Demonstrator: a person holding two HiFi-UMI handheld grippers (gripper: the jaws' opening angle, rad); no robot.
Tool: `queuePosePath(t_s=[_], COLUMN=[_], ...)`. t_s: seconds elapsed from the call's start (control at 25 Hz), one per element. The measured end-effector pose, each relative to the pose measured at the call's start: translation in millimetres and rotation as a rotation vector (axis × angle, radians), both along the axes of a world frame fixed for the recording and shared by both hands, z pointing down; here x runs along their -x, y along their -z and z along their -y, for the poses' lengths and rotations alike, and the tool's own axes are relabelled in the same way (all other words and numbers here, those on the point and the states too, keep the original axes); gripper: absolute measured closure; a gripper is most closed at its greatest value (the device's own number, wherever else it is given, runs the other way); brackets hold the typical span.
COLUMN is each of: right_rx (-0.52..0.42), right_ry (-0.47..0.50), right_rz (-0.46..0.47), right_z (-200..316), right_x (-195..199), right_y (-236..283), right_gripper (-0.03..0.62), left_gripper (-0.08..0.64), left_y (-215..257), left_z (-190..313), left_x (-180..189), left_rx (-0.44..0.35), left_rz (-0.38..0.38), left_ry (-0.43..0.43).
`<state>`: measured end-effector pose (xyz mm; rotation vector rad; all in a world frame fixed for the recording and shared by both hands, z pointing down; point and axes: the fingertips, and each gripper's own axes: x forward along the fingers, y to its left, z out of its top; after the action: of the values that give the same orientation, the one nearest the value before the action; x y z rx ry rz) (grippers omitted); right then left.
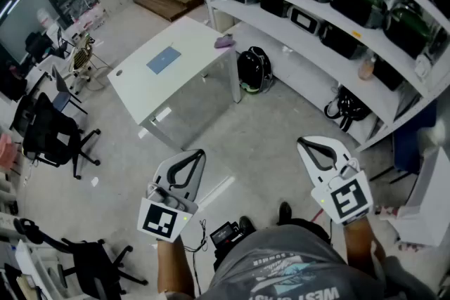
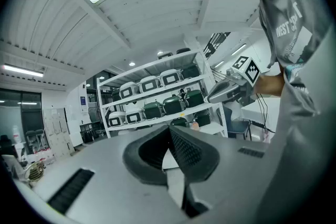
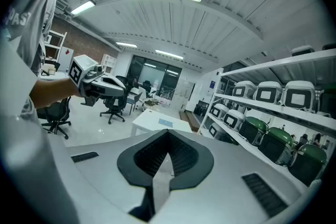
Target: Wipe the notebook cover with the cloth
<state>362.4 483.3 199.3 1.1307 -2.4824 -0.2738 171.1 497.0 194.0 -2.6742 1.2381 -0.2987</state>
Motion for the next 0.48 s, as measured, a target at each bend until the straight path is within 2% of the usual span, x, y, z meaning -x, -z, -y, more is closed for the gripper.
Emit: queuePosePath(t_s=[0.48], right_rx=[0.013], right_ry=[-0.017], right_rz=[0.005], right_z=[-1], right_x=[11], right_y=[-4], right_gripper=[0.563], left_gripper=[0.558], left_y=[-4], left_z=[0], left_x=[12], left_rx=[0.010], left_rz=[0.000], left_ry=[-0.012])
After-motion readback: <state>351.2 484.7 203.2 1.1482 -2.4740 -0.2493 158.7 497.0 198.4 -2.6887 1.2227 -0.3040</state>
